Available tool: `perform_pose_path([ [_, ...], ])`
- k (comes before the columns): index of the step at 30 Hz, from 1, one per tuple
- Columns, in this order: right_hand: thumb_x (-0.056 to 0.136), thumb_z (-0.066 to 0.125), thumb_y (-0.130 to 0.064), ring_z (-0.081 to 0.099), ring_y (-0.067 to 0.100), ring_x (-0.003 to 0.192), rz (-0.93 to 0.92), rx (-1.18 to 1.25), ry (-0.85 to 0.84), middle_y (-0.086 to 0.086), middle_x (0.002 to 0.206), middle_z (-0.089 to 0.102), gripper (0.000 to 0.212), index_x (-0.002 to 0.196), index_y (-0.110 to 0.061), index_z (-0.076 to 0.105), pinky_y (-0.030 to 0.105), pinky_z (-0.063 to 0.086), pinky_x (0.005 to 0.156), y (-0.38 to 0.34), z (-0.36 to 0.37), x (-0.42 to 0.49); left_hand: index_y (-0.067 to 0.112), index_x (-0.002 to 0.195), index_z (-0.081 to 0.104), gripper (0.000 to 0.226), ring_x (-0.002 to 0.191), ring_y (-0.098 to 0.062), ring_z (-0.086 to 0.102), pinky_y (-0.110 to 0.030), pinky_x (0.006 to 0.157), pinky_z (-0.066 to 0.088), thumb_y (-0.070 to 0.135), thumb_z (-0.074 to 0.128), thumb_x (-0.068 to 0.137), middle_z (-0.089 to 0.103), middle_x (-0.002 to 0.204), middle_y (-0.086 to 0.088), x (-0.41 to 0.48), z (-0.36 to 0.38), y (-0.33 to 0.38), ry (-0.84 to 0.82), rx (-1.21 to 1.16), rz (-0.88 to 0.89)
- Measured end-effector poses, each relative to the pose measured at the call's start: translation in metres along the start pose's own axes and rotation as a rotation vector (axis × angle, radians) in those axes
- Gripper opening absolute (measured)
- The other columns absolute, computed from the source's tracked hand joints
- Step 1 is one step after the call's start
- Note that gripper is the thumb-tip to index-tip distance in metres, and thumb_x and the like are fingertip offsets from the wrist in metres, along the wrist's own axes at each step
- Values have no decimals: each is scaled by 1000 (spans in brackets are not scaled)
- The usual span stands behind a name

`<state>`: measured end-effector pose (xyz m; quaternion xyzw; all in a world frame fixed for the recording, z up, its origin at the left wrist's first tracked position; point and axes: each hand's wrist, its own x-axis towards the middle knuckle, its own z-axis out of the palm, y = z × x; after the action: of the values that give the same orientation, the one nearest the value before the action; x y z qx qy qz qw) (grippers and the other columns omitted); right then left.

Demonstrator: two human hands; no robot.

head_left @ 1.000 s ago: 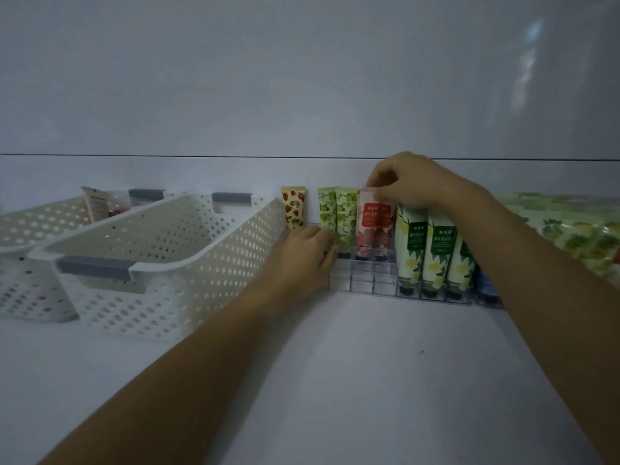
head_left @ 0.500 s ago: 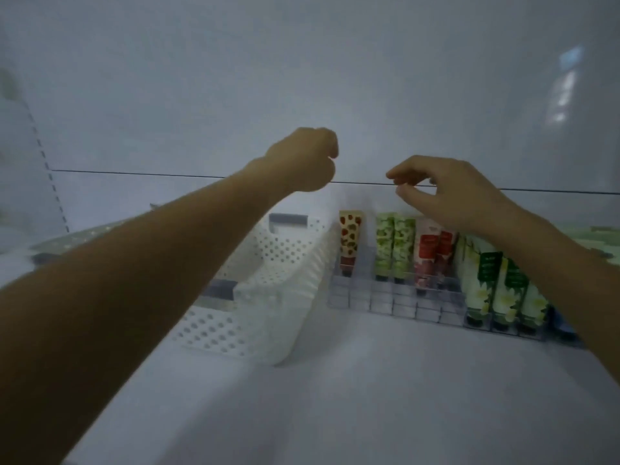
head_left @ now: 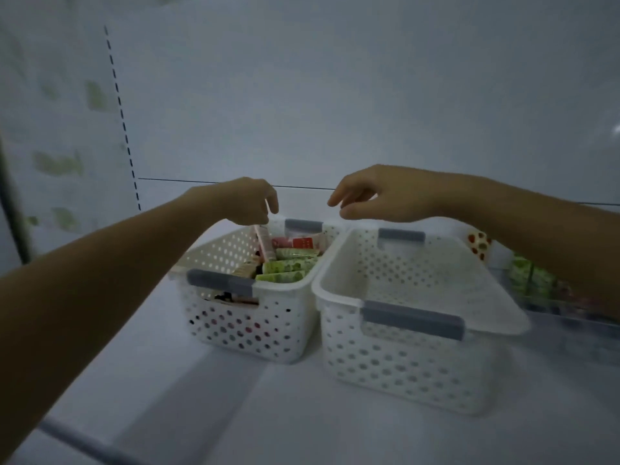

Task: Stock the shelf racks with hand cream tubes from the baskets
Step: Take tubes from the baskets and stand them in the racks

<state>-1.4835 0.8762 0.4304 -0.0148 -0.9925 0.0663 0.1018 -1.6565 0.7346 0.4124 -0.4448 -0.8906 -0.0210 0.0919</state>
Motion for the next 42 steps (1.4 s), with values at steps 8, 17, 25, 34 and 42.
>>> perform_pose_path([
  [8,94,49,-33,54,8,105,95,-106,-126,-6,120,57,27,120,-29,55,26,41,95,-11,28,54,23,133,46,42,127,-19,42,-25,99,31,9,47,93,38,144,-2,31,17,-49,-88,48,146],
  [17,94,50,-23,52,14,109,186,-237,-154,0,128,55,32,125,-18,53,22,37,88,-2,55,104,20,114,63,29,116,-19,52,-27,92,38,9,53,90,49,132,-2,67,28,-56,-122,7,321],
  [25,86,60,-17,52,17,87,257,-333,-110,6,111,62,28,114,-12,60,25,41,72,-1,87,136,21,113,64,26,104,-15,50,-22,82,35,14,59,88,44,102,6,74,31,-59,-143,73,382],
  [34,85,64,-30,53,9,69,332,-142,-15,-2,84,64,22,95,-11,69,19,42,57,1,59,124,26,119,60,34,114,-19,45,-26,90,37,21,63,85,53,123,5,74,42,-61,-128,122,400],
  [42,83,67,-14,67,15,74,509,636,405,9,86,65,26,105,-12,53,26,57,67,25,17,75,10,97,63,15,89,-14,58,-23,79,46,21,62,86,64,97,-1,60,-7,-62,-140,-437,304],
])
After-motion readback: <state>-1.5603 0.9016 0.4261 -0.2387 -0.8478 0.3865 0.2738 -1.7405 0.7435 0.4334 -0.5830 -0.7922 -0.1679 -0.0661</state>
